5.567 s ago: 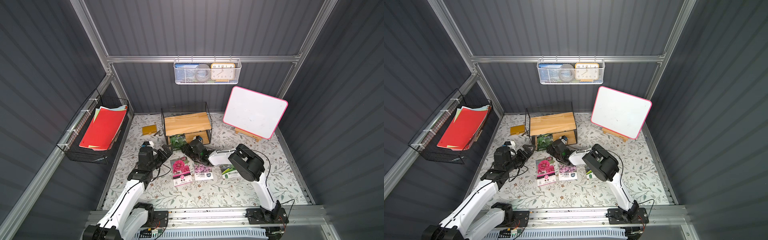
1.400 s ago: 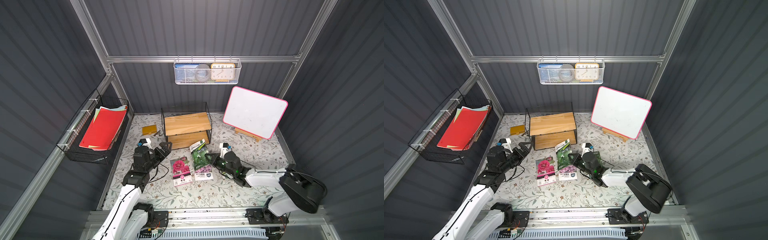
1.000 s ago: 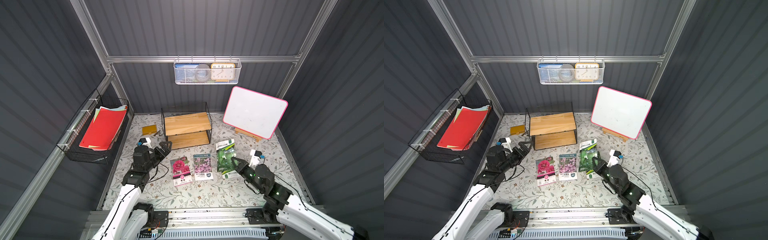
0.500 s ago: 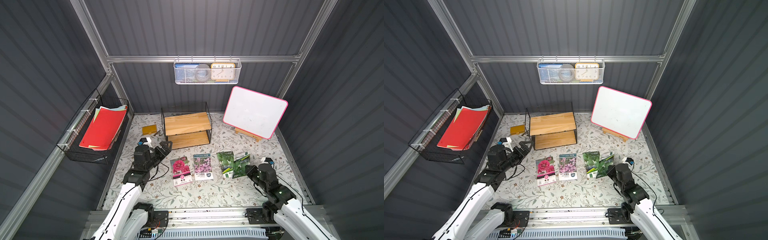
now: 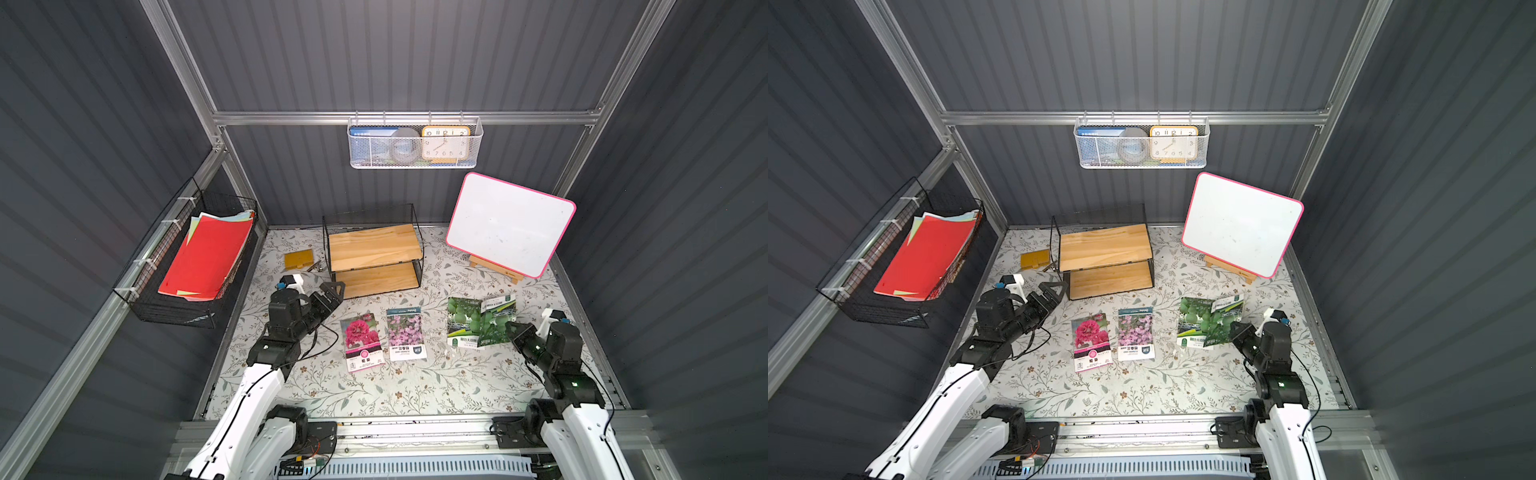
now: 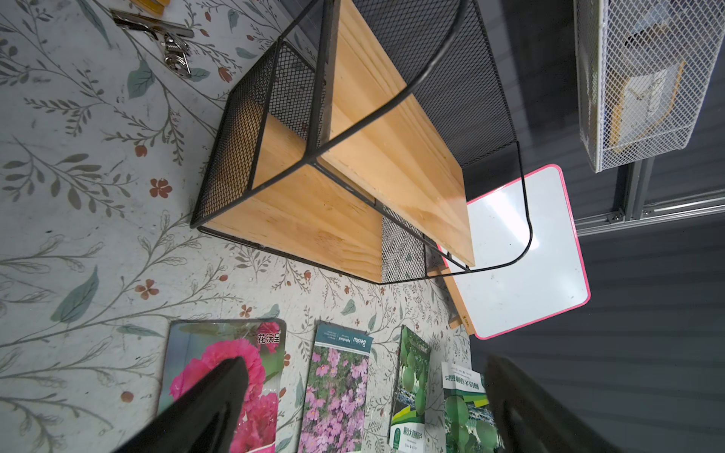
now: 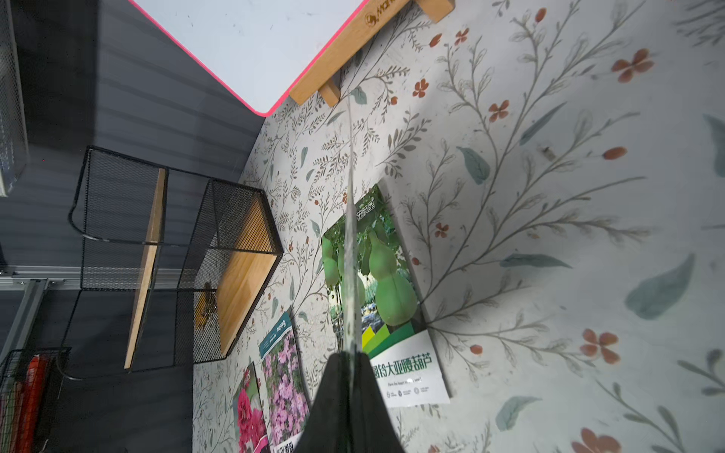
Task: Take the seed bag off the shelf
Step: Place the seed packet at the center of the board.
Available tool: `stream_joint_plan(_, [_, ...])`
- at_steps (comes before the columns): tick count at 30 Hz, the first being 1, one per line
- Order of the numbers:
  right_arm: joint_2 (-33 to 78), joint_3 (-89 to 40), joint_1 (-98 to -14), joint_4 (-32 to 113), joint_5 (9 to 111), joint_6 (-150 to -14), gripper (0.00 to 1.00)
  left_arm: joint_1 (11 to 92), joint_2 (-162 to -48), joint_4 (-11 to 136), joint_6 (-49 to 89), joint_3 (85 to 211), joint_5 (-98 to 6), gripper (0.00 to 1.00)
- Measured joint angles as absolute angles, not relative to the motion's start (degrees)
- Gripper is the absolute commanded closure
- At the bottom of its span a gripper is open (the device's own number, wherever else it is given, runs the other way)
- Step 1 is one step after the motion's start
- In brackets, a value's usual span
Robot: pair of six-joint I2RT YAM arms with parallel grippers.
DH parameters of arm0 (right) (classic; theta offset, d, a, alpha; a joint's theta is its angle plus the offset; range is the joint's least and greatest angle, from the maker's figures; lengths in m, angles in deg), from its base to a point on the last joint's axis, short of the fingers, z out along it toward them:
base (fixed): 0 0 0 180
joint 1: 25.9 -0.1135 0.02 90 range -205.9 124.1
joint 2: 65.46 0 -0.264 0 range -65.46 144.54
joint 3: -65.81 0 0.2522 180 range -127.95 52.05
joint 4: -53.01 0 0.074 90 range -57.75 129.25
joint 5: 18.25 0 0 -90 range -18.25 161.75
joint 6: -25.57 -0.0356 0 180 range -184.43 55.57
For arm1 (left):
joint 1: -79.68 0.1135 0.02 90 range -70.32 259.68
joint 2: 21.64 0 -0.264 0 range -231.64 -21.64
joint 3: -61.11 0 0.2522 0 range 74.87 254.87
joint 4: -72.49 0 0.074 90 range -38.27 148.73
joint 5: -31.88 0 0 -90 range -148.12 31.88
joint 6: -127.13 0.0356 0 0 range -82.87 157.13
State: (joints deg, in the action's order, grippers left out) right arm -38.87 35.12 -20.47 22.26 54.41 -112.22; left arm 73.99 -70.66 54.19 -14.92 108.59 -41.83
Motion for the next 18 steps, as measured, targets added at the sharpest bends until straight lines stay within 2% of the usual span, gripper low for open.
stream_joint_plan(18, [-33.36, 35.12, -2.98, 20.9, 40.25, -105.88, 1.0, 73.99, -72.95, 56.49, -14.92, 108.04, -41.57, 0.0])
